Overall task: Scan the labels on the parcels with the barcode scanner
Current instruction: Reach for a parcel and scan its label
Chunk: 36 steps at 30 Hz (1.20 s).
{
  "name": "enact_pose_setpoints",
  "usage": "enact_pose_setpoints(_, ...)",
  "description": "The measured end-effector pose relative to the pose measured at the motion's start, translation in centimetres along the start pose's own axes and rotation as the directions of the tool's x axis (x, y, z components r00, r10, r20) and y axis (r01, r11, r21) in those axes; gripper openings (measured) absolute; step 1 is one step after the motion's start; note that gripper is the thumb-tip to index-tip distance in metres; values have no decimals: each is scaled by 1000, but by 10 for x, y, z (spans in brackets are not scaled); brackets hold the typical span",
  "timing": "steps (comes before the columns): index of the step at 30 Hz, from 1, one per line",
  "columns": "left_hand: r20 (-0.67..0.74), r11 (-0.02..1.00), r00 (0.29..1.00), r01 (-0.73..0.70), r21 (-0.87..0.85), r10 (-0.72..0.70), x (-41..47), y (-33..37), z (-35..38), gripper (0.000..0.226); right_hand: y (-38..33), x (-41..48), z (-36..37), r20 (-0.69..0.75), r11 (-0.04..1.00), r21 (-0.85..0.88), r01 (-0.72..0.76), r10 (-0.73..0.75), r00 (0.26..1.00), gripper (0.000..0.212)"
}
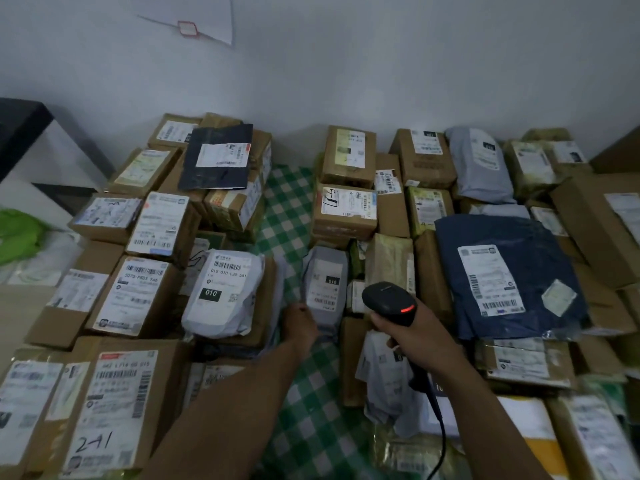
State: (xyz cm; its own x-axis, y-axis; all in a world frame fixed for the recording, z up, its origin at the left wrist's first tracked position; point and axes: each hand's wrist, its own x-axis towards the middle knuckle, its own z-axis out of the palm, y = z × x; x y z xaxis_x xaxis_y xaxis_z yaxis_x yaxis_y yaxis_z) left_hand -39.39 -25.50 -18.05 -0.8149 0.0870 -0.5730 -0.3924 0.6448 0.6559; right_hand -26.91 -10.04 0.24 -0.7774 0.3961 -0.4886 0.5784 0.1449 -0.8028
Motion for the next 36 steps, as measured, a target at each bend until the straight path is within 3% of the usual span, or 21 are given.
enact_pose_setpoints(5, -33, 992, 998, 58, -108, -62, -7, -3, -1, 10, -2, 1, 6, 10, 1000, -16, 17, -16, 1000, 27)
enact_pose_setpoints(9, -11, 976, 998, 61, -208, -65, -11, -1, -3, 29, 0, -3, 7, 6, 999, -32, 5, -5, 1000, 36)
enact_pose_setpoints(13, -112, 994, 991, -80, -79, 71, -35, 8, -5, 36, 2, -10, 6, -17, 999, -38, 10, -10, 1000, 36)
enact_pose_setpoints(18, -210, 873, 947, -308, -379, 243, -85, 28, -30, 26, -1, -17, 6, -77, 999, 12, 49, -48, 996, 39)
enact_pose_setpoints(22, -241, 773, 937, -346, -531, 254, -125, 42, -76, 28, -16, -26, 6, -162, 988, 28, 155, -149, 976, 48)
enact_pose_setpoints(25, -202, 785, 923, -384, -486, 327, -144, 47, -113, 25, -37, -37, 5, -171, 957, -28, 289, -289, 942, 47)
enact_pose_setpoints(27, -171, 801, 896, -444, -401, 411, -149, 52, -136, 26, -45, -40, 3, -125, 934, -99, 344, -354, 927, 58)
enact_pose_setpoints(31, 13, 824, 847, -513, -240, 531, -147, 69, -174, 22, -59, -43, 9, -26, 901, -188, 390, -401, 916, 70)
enact_pose_setpoints(36, 157, 778, 768, -578, -246, 621, -148, 91, -200, 22, -68, -48, 16, 6, 890, -208, 406, -414, 910, 71)
